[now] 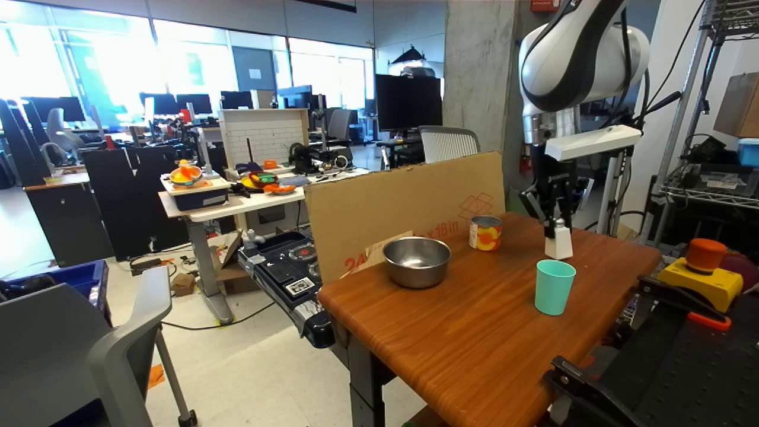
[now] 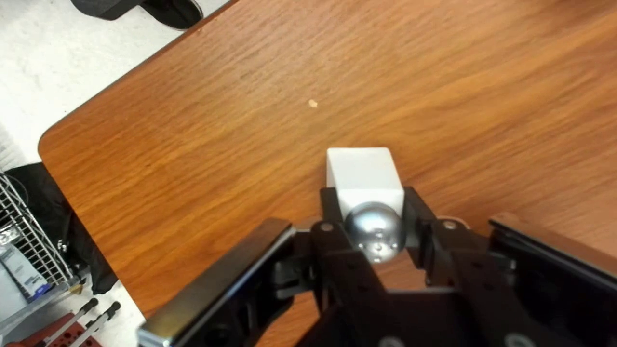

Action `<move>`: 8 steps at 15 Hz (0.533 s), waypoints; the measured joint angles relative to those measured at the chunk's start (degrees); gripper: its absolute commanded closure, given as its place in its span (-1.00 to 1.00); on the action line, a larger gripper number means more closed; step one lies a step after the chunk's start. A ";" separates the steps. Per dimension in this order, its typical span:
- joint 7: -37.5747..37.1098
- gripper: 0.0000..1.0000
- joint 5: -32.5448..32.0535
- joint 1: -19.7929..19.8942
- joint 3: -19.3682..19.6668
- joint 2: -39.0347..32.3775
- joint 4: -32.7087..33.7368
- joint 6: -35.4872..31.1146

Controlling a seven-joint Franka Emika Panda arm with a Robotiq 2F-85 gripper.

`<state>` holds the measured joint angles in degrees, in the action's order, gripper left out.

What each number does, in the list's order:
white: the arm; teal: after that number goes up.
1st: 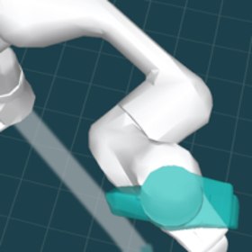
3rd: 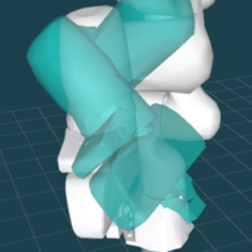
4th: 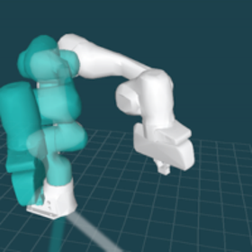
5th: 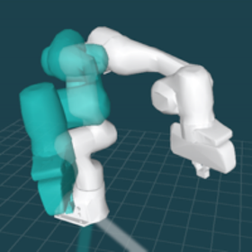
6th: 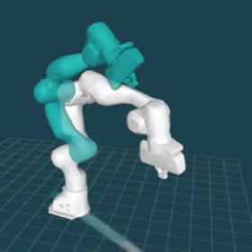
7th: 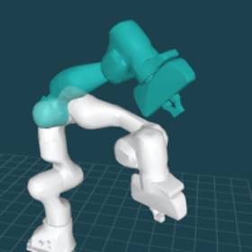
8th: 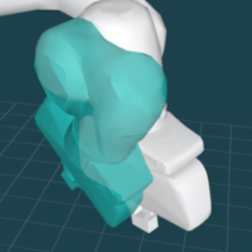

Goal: Move the salt shaker closer to you

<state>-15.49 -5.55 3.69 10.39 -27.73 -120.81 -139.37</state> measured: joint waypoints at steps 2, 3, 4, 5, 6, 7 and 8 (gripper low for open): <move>0.25 0.82 -0.83 -0.01 0.15 1.29 -2.37 -0.99; 0.25 0.82 -1.66 -0.07 0.31 1.91 -3.51 -1.62; 0.19 0.82 -2.73 -0.21 0.57 2.48 -4.64 -2.33; 0.12 -0.18 -3.87 -0.47 0.93 3.01 -5.63 -2.71; -0.02 -0.20 -4.89 -0.80 1.33 3.48 -6.50 -2.97; -0.36 -0.33 -5.88 -1.13 1.71 3.84 -7.22 -3.12; -0.77 -0.45 -6.81 -1.40 2.01 4.12 -7.76 -3.19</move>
<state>-16.26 -12.35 2.29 12.40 -23.61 -128.56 -142.56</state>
